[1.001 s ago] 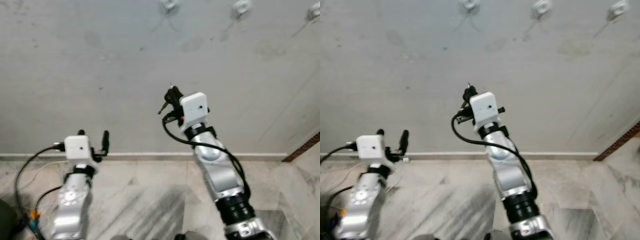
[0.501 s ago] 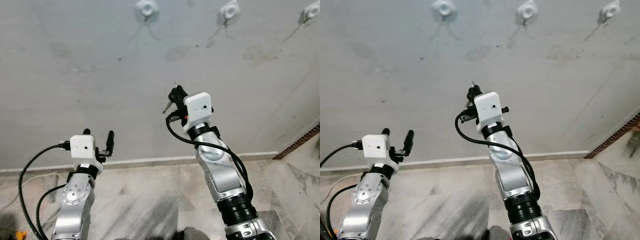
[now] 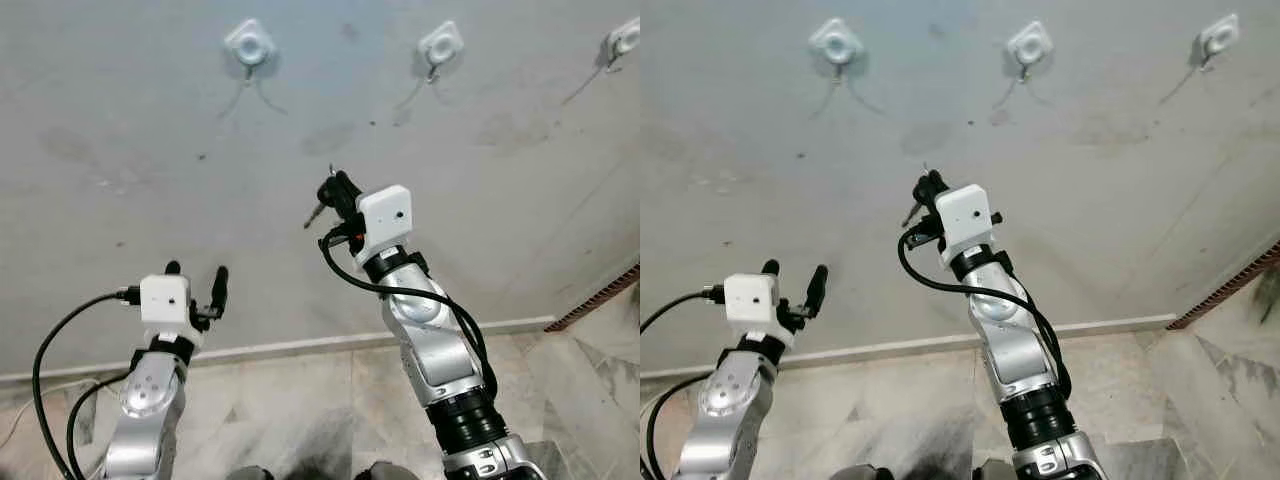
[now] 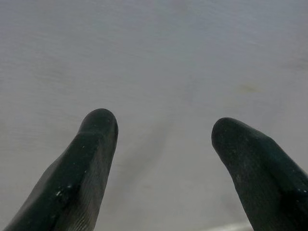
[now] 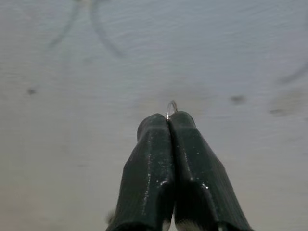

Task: Hang keys on a hook

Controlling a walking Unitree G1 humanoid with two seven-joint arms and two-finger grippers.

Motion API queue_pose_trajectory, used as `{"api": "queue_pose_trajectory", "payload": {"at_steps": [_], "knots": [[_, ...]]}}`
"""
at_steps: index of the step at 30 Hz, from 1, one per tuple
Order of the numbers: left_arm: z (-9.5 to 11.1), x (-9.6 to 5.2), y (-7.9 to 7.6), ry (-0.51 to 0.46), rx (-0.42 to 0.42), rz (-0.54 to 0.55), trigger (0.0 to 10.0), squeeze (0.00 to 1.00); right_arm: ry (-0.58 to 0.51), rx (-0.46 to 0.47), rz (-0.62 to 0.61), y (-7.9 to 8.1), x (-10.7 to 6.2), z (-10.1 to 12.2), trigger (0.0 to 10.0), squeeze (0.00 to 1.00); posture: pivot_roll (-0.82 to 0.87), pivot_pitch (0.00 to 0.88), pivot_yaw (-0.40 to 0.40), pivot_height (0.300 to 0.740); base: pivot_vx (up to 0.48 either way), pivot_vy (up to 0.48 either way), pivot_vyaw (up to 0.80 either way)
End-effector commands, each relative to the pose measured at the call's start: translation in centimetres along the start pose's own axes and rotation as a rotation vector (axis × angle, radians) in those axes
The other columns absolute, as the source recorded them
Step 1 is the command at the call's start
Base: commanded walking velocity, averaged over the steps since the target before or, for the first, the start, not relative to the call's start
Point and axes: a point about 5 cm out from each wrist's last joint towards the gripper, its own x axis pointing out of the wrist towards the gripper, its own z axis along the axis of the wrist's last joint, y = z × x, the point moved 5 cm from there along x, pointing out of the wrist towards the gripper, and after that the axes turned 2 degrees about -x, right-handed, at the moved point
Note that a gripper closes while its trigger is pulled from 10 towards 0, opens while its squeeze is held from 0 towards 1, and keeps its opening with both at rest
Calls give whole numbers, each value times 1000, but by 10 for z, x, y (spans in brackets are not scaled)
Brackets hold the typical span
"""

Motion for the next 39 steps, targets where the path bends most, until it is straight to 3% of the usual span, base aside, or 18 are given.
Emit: {"api": "queue_pose_trajectory", "payload": {"at_steps": [1,6,11,18,22,39], "knots": [[-4,-8,5,12,22,9,10000,0,-55,20,32,8,4,17,10000,0,28,158,-8,740,0,0,0],[-11,-23,10,42,41,9,10000,0,-127,19,92,18,8,41,10000,0,38,168,-6,740,0,0,0],[-15,-34,15,59,67,23,10000,0,-153,31,165,30,8,49,10000,0,56,175,-4,740,0,0,0],[-15,-35,18,63,69,33,10000,0,-169,75,233,41,8,55,10000,0,70,173,-2,740,0,0,0],[-13,-35,18,64,73,30,10000,0,-179,109,332,55,11,61,10000,0,80,173,1,740,0,0,0],[-13,-47,24,76,76,79,10000,0,-222,231,393,60,44,72,10000,0,158,194,-24,740,0,0,0]]}}
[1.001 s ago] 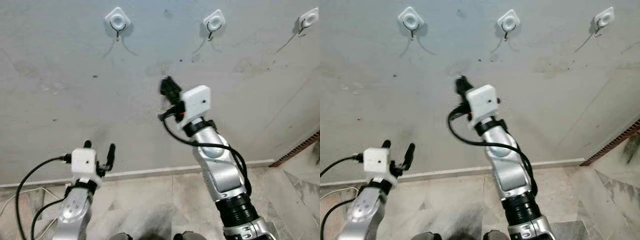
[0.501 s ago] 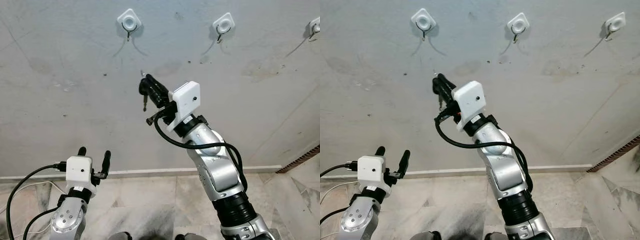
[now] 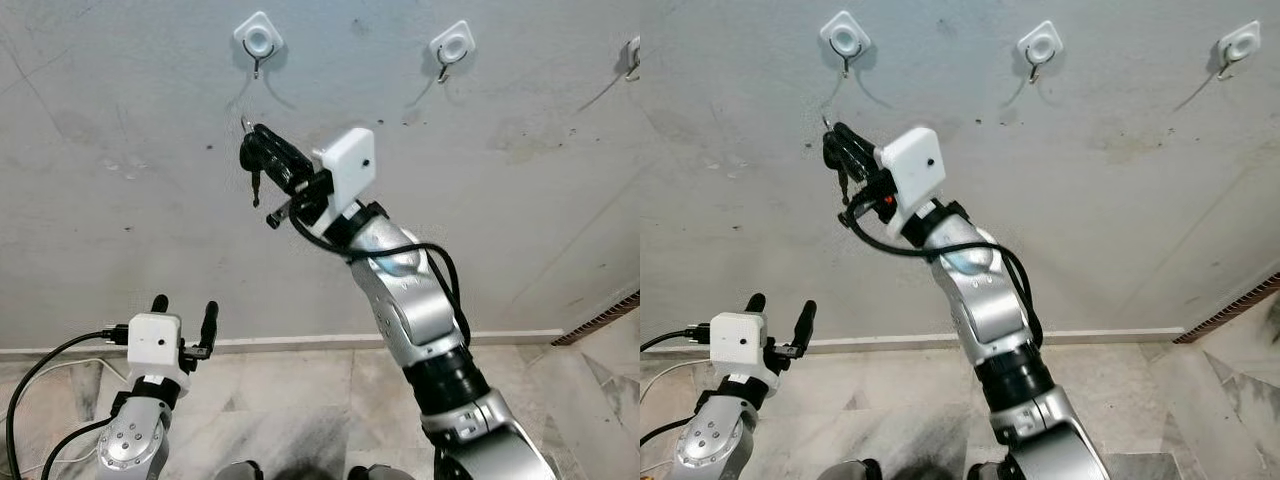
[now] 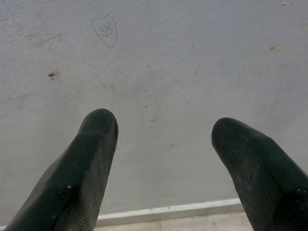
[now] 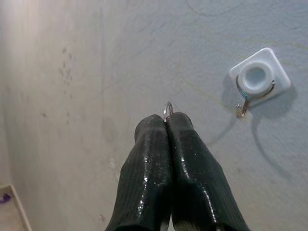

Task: Hang keys on a hook

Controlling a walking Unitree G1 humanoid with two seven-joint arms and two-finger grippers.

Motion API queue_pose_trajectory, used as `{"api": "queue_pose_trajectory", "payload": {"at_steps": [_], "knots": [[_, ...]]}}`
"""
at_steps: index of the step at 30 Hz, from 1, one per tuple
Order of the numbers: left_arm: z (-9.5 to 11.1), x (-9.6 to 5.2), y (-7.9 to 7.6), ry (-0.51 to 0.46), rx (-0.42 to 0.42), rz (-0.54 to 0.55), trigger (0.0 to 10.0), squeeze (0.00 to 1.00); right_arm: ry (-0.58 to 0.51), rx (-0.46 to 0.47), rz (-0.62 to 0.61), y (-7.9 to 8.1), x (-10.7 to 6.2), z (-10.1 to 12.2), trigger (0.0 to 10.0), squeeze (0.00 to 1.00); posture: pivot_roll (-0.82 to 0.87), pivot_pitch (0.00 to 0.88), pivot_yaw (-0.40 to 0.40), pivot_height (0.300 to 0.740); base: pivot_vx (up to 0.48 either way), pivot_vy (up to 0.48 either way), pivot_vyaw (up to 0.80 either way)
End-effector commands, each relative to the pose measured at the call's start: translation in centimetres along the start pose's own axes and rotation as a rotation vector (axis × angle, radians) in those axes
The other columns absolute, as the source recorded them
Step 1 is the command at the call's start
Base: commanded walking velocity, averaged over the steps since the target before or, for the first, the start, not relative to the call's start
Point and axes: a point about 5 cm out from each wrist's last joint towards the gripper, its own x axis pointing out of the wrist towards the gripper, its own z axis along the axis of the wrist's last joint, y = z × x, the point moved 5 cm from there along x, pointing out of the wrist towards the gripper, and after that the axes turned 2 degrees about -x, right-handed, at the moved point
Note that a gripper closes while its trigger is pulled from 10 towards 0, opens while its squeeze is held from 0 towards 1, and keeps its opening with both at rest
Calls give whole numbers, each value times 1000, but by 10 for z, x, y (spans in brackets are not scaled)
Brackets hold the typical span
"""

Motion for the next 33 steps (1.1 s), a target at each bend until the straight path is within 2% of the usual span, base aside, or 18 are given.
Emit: {"api": "queue_pose_trajectory", "payload": {"at_steps": [1,11,14,17,22,33], "knots": [[-3,-5,7,18,10,35,10000,0,-23,10,5,0,4,3,10000,0,158,194,-24,740,0,0,0],[-5,-6,12,21,10,53,10000,0,-17,-8,-8,-5,7,-1,10000,0,170,189,-31,740,0,0,669],[-5,-4,11,22,9,50,10000,0,-26,7,-33,-10,7,0,10000,0,167,187,-29,740,0,0,0],[-6,-3,10,21,9,45,10000,0,-39,0,-69,-17,6,2,10000,0,163,186,-29,740,0,0,0],[-5,0,8,19,9,34,10000,0,-82,7,-208,-47,4,11,10000,0,159,183,-25,740,0,0,0],[-5,1,6,17,5,28,10000,0,-99,38,-251,-62,10,13,10000,0,163,182,-24,740,0,0,0]]}}
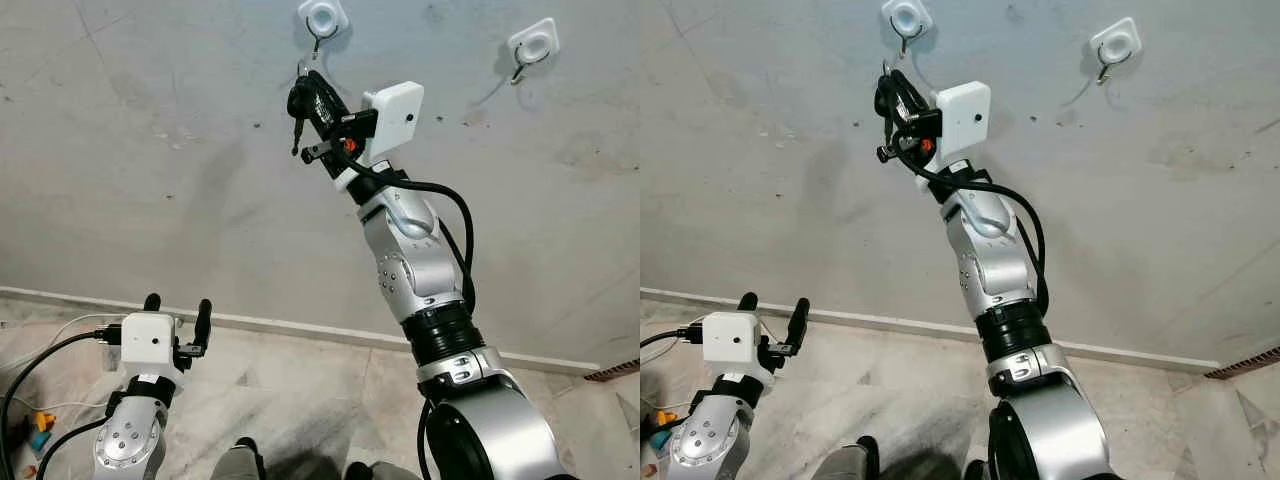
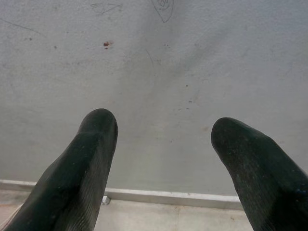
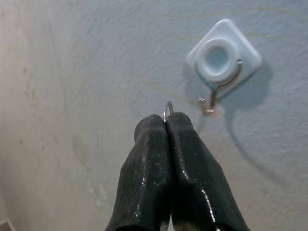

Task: Hang keys on a hook

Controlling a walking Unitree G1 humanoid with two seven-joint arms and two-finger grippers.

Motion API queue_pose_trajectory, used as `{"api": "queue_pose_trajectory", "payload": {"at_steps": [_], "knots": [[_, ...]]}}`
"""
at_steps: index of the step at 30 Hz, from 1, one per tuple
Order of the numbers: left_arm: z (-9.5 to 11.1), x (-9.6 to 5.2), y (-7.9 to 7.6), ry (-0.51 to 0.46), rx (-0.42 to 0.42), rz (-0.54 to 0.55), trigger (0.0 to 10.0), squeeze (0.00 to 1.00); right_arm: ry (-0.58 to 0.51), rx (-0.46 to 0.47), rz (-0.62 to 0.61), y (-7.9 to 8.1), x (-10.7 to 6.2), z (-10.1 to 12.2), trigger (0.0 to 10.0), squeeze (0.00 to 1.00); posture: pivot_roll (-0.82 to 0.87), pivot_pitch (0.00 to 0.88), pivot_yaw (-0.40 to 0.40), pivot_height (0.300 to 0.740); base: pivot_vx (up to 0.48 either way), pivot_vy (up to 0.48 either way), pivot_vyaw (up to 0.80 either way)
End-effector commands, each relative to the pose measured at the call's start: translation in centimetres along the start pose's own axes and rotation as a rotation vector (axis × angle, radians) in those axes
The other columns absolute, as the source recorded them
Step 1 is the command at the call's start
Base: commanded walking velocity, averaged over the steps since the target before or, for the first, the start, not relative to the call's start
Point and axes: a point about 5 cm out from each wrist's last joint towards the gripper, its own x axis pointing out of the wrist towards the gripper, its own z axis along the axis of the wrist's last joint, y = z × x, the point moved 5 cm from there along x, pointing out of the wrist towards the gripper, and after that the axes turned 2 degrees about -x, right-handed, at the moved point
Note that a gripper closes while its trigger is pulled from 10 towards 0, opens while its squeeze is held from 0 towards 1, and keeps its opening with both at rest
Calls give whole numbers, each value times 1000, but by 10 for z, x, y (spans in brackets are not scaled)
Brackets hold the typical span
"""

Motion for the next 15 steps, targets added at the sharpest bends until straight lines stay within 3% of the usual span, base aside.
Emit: {"api": "queue_pose_trajectory", "payload": {"at_steps": [1,15], "knots": [[-7,-3,1,27,7,3,10000,0,-40,2,-5,-1,7,10,10000,0,166,183,-26,740,0,0,0],[-6,-2,1,24,7,3,10000,0,-42,78,-38,-15,16,9,10000,0,167,177,-23,740,0,0,0]]}}
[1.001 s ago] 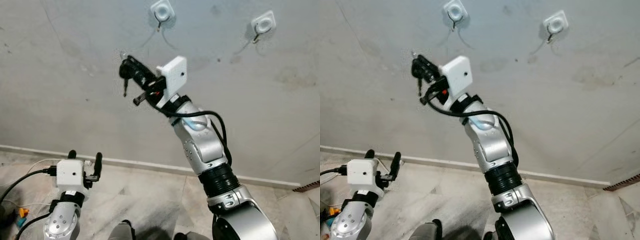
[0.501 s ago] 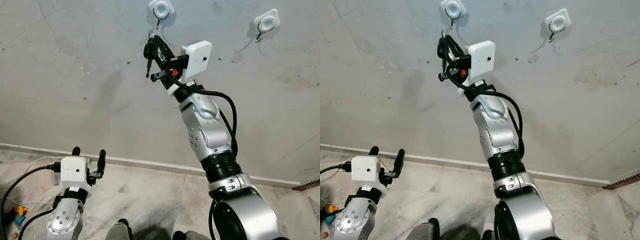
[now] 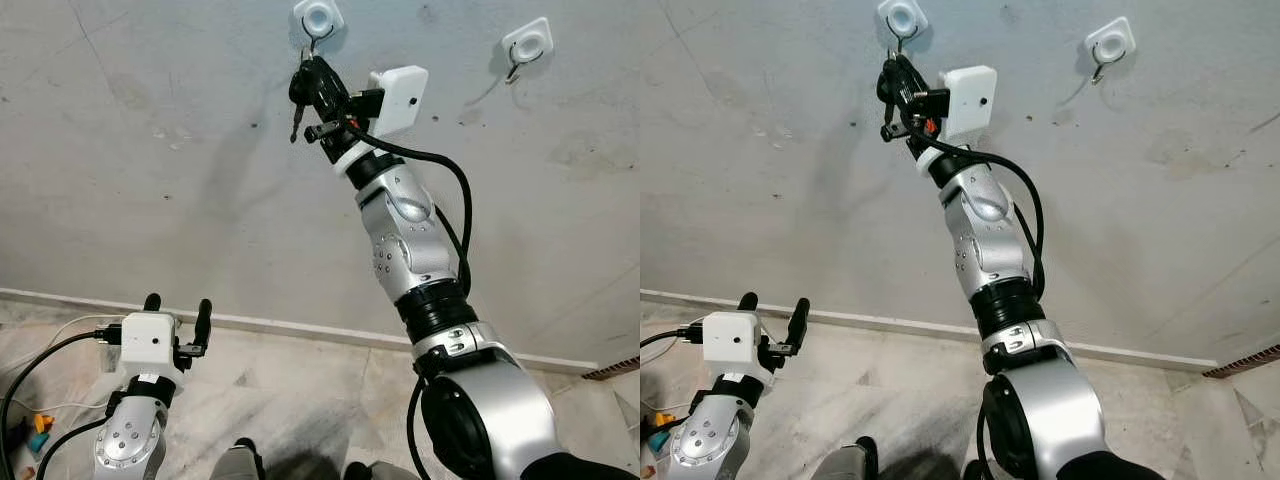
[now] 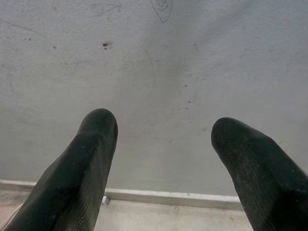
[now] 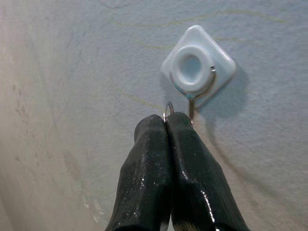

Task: Hang keys on a hook

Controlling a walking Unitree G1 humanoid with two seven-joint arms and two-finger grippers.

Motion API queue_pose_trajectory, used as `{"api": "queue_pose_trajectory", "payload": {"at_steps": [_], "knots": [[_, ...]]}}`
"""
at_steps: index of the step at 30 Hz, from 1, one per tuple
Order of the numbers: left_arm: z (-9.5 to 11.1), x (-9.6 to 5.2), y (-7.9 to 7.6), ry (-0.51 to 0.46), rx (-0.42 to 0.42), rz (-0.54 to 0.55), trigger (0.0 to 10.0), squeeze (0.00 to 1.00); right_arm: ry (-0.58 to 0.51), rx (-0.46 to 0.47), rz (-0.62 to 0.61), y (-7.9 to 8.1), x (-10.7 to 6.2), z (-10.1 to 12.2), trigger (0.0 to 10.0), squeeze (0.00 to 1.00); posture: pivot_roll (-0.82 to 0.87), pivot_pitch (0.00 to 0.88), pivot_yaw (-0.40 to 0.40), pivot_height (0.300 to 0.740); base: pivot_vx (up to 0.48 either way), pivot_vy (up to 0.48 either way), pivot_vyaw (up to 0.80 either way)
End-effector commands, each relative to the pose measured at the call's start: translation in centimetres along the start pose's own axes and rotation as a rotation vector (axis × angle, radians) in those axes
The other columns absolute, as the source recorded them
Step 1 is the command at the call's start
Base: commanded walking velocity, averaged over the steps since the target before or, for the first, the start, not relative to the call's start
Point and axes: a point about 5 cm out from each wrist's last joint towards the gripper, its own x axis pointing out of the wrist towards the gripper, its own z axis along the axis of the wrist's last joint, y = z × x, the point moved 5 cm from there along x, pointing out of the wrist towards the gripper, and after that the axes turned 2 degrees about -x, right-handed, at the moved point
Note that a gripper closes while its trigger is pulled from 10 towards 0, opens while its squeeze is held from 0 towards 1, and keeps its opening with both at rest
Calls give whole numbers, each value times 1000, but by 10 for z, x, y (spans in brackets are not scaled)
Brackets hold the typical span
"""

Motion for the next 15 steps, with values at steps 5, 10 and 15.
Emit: {"api": "queue_pose_trajectory", "payload": {"at_steps": [5,10,15], "knots": [[-6,-2,0,24,6,-1,10000,0,-29,65,-23,-3,5,6,10000,0,166,176,-24,740,0,0,0],[-6,-2,-1,24,5,-4,10000,0,-19,103,-34,-6,4,1,10000,0,162,178,-23,740,0,0,0],[-6,-1,-2,26,4,-8,10000,0,-4,156,-55,-8,3,-4,10000,0,159,176,-23,740,0,0,0]]}}
